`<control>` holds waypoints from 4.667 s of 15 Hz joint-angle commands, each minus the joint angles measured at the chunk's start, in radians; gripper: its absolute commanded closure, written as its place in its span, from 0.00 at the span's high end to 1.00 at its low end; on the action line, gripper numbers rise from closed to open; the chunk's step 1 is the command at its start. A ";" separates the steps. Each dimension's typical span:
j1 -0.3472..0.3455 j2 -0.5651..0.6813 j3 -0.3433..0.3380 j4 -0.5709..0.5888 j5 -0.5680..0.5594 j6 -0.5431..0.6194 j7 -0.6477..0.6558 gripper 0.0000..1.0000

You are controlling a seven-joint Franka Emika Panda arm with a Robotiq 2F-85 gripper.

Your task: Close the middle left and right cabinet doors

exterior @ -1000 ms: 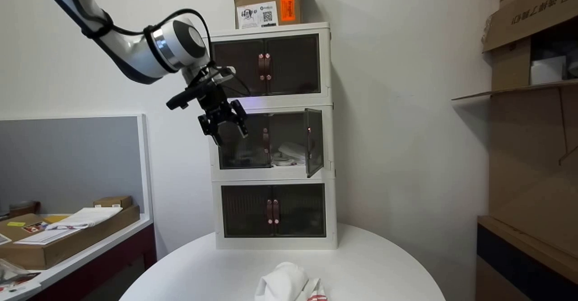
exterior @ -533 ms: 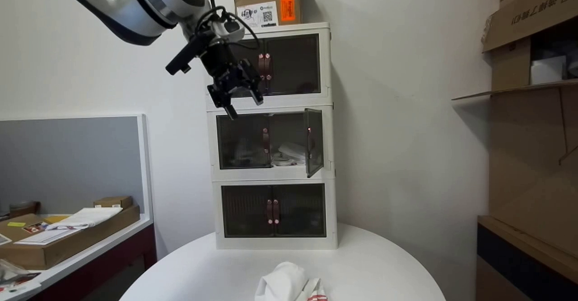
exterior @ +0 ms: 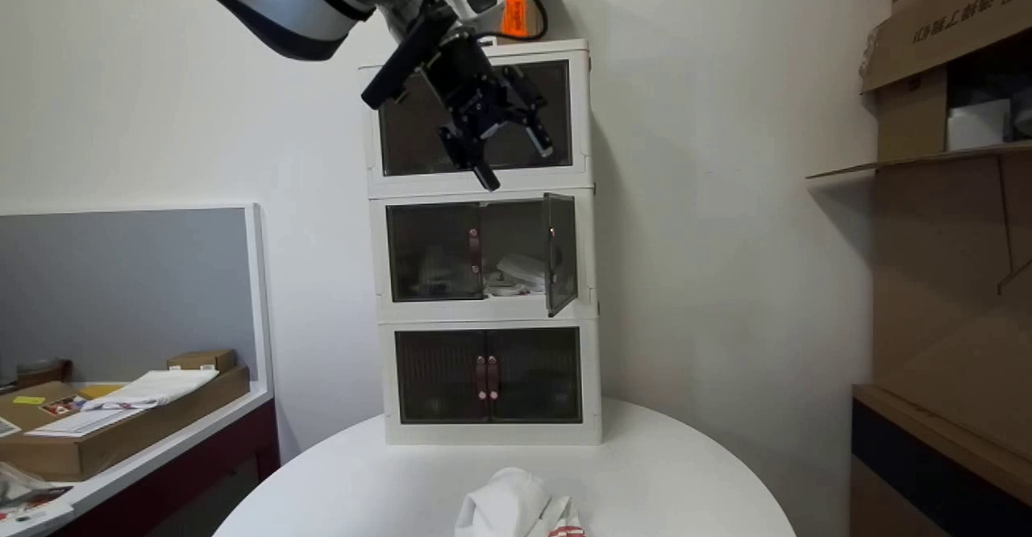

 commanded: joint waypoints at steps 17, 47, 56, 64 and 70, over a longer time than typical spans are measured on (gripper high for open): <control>0.034 0.427 -0.044 0.316 0.082 0.403 -0.069 1.00; 0.157 0.531 0.064 0.342 0.308 0.598 -0.279 1.00; 0.136 0.413 0.047 0.283 0.362 0.632 -0.330 1.00; 0.117 0.272 0.056 0.151 0.535 0.565 -0.512 1.00; 0.088 0.163 -0.025 0.069 0.614 0.349 -0.733 1.00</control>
